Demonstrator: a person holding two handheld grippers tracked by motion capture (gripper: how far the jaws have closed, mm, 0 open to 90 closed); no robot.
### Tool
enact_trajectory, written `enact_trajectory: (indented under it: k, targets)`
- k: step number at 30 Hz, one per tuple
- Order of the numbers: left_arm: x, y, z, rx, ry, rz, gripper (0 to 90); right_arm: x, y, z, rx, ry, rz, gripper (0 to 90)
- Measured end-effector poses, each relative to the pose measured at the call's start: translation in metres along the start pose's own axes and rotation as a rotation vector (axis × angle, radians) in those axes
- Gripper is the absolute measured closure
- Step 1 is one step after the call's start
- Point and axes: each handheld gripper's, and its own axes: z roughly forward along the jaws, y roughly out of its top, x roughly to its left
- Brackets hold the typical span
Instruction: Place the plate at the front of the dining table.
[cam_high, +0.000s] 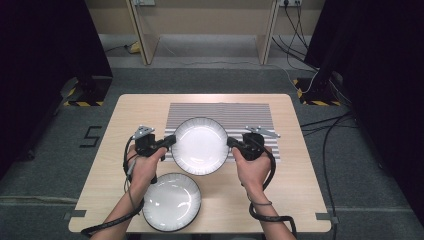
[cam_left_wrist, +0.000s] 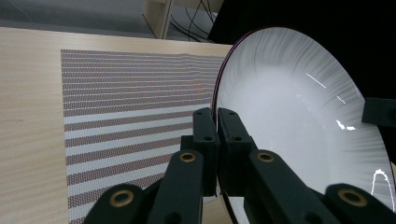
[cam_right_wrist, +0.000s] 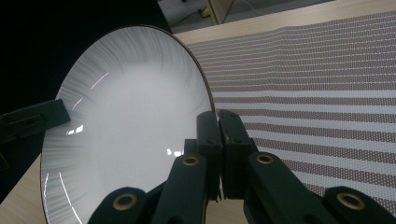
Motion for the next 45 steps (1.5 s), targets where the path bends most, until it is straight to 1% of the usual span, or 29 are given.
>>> enact_trajectory:
  k: [4,6,8,11,19,26,36,45]
  targets:
    - [0.001,0.001,0.003,0.002,-0.002,-0.003,86.6,-0.001,0.001,0.0,-0.007,-0.004,0.0,88.5]
    - [0.001,0.0,0.004,0.005,-0.007,-0.013,86.6,-0.002,0.002,0.0,-0.007,-0.007,0.001,88.5]
    - [0.001,0.0,0.006,0.007,-0.004,-0.007,86.6,-0.002,0.003,0.001,-0.005,-0.009,0.005,88.5]
    - [0.001,0.001,0.009,0.01,-0.004,-0.013,86.6,-0.003,0.003,0.001,-0.006,-0.014,0.005,88.5]
    - [0.0,0.003,0.014,0.009,0.004,-0.009,86.8,-0.007,0.004,0.004,-0.005,-0.02,0.012,88.6]
    - [0.0,0.004,0.018,0.007,0.003,-0.009,86.7,-0.009,0.006,0.005,-0.009,-0.027,0.009,88.6]
    - [-0.001,0.01,0.025,0.005,0.005,-0.006,86.8,-0.013,0.011,0.007,-0.021,-0.033,0.016,88.6]
    - [-0.003,0.011,0.029,0.009,0.004,-0.008,86.8,-0.016,0.014,0.007,-0.021,-0.042,0.023,88.6]
